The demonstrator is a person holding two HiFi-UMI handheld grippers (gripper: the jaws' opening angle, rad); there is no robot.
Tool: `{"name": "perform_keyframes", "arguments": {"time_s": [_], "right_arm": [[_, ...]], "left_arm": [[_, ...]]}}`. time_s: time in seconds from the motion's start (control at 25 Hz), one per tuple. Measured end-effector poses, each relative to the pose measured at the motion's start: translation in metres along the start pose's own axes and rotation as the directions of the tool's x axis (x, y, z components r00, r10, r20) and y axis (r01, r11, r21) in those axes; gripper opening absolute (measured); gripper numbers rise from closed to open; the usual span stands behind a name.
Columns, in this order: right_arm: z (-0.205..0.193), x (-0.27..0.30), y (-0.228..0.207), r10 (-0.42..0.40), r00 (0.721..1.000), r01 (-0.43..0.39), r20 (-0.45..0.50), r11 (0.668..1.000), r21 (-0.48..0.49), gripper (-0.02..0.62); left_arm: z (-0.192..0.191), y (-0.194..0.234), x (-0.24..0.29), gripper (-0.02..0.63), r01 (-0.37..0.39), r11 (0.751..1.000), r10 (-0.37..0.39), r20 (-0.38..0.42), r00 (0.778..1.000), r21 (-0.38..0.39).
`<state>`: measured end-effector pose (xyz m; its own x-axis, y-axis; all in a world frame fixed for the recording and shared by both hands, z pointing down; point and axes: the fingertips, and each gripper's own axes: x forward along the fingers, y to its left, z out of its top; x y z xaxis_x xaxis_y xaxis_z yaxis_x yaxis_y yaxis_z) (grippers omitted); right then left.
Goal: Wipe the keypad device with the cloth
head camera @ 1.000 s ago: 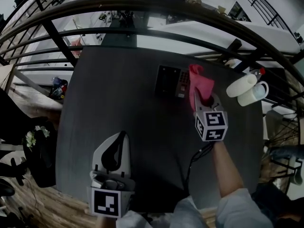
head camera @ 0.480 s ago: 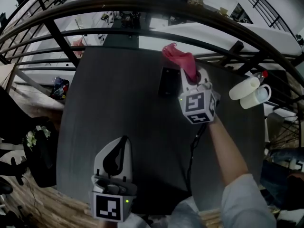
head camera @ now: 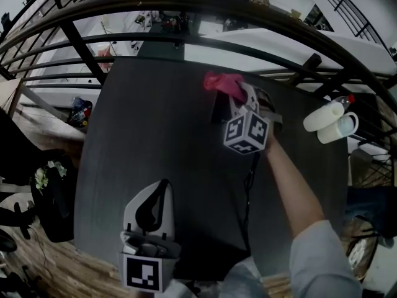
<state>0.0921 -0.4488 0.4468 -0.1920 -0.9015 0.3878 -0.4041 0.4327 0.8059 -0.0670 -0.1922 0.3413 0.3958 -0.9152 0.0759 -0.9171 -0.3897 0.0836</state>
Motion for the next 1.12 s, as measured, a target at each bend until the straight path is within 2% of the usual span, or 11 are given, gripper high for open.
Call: {"name": "perform_keyframes", "arguments": {"time_s": [0.32, 0.48, 0.6, 0.8, 1.12], "right_arm": [[-0.044, -0.009, -0.021, -0.036, 0.997, 0.049, -0.069, 0.979, 0.196, 0.031], [-0.066, -0.015, -0.030, -0.059, 0.993, 0.088, -0.102, 0.947, 0.309, 0.031], [-0.084, -0.022, -0.034, -0.070, 0.989, 0.117, -0.129, 0.909, 0.400, 0.031], [-0.114, -0.032, -0.039, -0.071, 0.985, 0.152, -0.156, 0.785, 0.600, 0.031], [-0.147, -0.048, -0.022, -0.023, 0.985, 0.155, -0.169, 0.538, 0.828, 0.031]], "left_arm": [[-0.001, -0.007, 0.005, 0.003, 0.021, 1.000, -0.021, -0.004, 1.000, 0.001], [-0.002, -0.010, 0.007, 0.003, 0.033, 0.999, -0.033, -0.003, 0.999, -0.002], [-0.002, -0.014, 0.008, 0.003, 0.040, 0.999, -0.040, -0.004, 0.999, 0.000], [-0.001, -0.020, 0.009, 0.003, 0.051, 0.999, -0.051, -0.010, 0.999, 0.002], [0.002, -0.027, 0.008, 0.003, 0.071, 0.997, -0.071, -0.015, 0.997, 0.011]]}}
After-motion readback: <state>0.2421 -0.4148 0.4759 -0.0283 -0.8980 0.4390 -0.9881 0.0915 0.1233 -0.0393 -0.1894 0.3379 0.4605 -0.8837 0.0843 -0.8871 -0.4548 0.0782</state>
